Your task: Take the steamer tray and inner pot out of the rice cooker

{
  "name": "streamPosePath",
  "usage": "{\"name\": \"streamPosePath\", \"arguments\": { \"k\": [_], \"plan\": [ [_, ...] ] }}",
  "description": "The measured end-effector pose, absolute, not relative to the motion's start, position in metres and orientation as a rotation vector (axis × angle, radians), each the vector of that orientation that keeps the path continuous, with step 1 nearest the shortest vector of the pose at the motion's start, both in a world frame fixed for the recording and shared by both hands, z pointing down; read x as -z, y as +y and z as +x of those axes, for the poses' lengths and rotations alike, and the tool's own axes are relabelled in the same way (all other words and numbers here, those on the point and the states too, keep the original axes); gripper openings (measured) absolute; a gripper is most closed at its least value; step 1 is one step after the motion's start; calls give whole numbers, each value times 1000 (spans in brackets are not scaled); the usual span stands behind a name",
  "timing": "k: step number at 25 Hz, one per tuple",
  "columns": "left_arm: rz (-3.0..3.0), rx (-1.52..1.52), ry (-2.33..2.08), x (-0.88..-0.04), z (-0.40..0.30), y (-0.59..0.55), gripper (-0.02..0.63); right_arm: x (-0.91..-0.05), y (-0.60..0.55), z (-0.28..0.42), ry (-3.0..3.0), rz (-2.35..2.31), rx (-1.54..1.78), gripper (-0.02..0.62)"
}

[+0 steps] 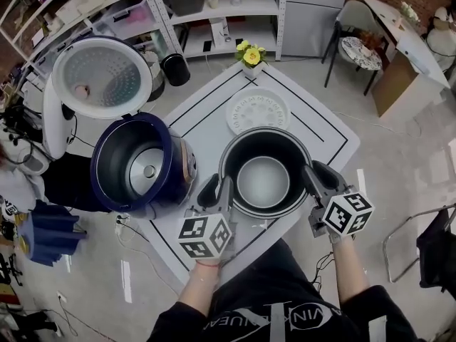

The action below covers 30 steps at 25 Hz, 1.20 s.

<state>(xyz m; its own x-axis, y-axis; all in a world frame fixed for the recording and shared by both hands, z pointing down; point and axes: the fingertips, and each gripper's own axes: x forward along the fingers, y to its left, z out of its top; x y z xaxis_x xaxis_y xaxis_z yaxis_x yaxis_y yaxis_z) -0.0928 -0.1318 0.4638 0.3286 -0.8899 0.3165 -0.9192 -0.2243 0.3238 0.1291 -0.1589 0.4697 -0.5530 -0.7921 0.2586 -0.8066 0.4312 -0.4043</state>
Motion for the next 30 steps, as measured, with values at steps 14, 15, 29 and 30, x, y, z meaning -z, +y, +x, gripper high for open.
{"name": "streamPosePath", "arguments": {
  "k": [14,15,29,30],
  "plan": [
    [2181,61,-1964,-393,-137,-94,56,-409,-152,95,-2855,1178,-426,89],
    [2161,67,-2011,-386,-143,-89,36,-403,-151,89,-2880,1143,-419,84],
    [1924,108,-2366,-339,-189,15,9,-356,-107,47,-3063,765,-281,9],
    [1908,108,-2381,-339,-189,23,9,-356,-102,44,-3068,739,-274,8]
  ]
}}
